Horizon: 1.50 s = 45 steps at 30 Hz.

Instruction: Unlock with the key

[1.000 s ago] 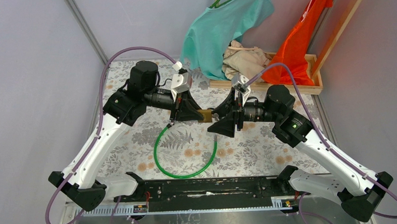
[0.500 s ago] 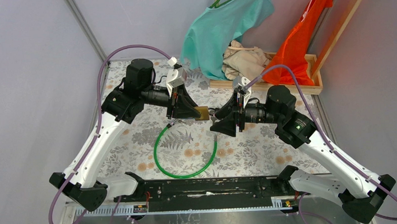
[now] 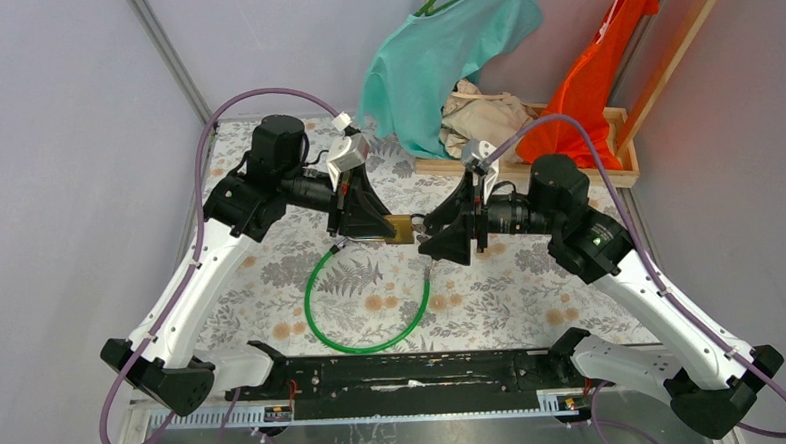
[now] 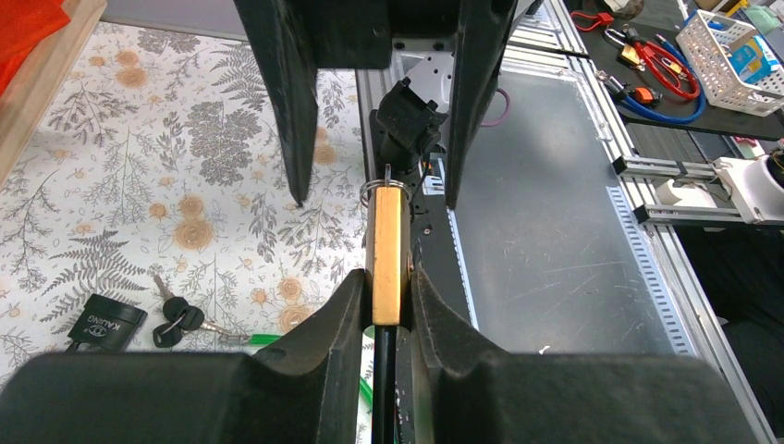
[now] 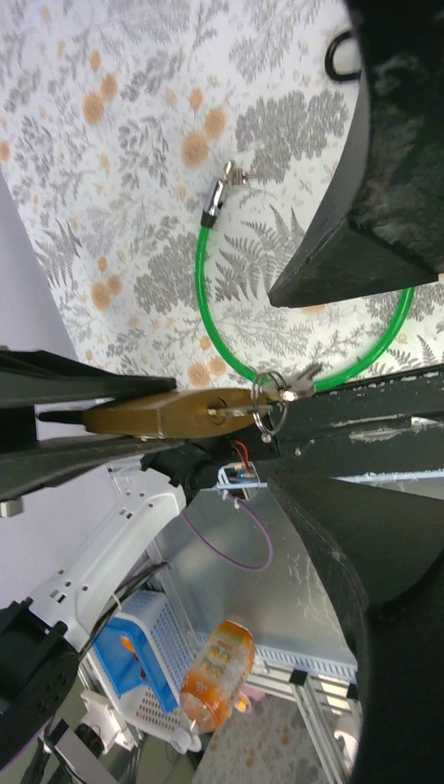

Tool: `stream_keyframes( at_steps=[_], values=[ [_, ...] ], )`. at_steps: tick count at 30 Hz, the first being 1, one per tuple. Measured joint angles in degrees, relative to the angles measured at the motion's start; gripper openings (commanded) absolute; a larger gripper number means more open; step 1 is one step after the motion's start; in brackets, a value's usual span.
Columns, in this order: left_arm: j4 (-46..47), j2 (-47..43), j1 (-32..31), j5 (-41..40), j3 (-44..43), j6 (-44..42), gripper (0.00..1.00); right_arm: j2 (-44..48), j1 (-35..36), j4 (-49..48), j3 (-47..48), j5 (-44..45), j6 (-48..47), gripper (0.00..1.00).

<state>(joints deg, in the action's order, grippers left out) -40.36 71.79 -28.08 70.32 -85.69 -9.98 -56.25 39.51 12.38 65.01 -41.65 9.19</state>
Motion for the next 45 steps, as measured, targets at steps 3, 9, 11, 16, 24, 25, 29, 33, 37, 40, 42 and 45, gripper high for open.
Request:
stream_keyframes(
  at_steps=[3,9,11,16,24,25,29,33,37,40,42,45],
  values=[
    [-0.3,0.0,0.0,0.4,0.0,0.0,0.00,-0.4,-1.4,1.7,2.9,0.0,-1.1,0.73],
    [-0.5,0.0,0.0,0.4,0.0,-0.5,0.00,-1.3,-2.8,2.3,6.2,-1.9,-1.6,0.63],
    [-0.5,0.0,0.0,0.5,0.0,-0.6,0.00,-2.2,-2.9,1.9,6.6,-3.2,-1.2,0.58],
    [-0.5,0.0,0.0,0.5,0.0,-0.9,0.00,-5.8,-2.9,1.5,7.0,-6.9,0.7,0.45],
    [-0.5,-0.1,0.0,0.6,0.0,-1.2,0.00,-6.8,-3.0,0.3,6.8,-8.9,3.5,0.00],
    [-0.5,-0.2,0.0,0.6,0.0,-1.2,0.00,-6.7,-3.0,0.2,6.7,-8.9,4.0,0.00],
    [-0.8,-0.3,0.0,0.4,0.0,-2.6,0.00,-6.4,-2.9,-1.9,6.3,-9.8,6.3,0.00],
    [-2.8,-0.4,0.0,-0.4,-0.8,-5.3,0.00,-6.4,-2.9,-4.2,5.0,-10.1,9.1,0.00],
    [-4.6,-1.2,0.0,-3.0,-1.0,-9.4,0.00,-7.0,-3.2,-6.7,3.7,-10.2,13.0,0.00],
    [-5.6,-2.4,-0.2,-6.3,-1.0,-13.5,0.00,-8.5,-3.6,-8.7,3.6,-10.5,16.8,0.00],
    [-6.3,-3.5,-0.5,-8.9,-1.0,-16.6,0.00,-9.4,-3.8,-11.1,2.9,-10.8,19.9,0.00],
    [-6.8,-5.4,-1.2,-12.3,-0.1,-20.5,0.00,-10.1,-3.9,-14.2,1.7,-11.5,24.3,0.00]
  ],
)
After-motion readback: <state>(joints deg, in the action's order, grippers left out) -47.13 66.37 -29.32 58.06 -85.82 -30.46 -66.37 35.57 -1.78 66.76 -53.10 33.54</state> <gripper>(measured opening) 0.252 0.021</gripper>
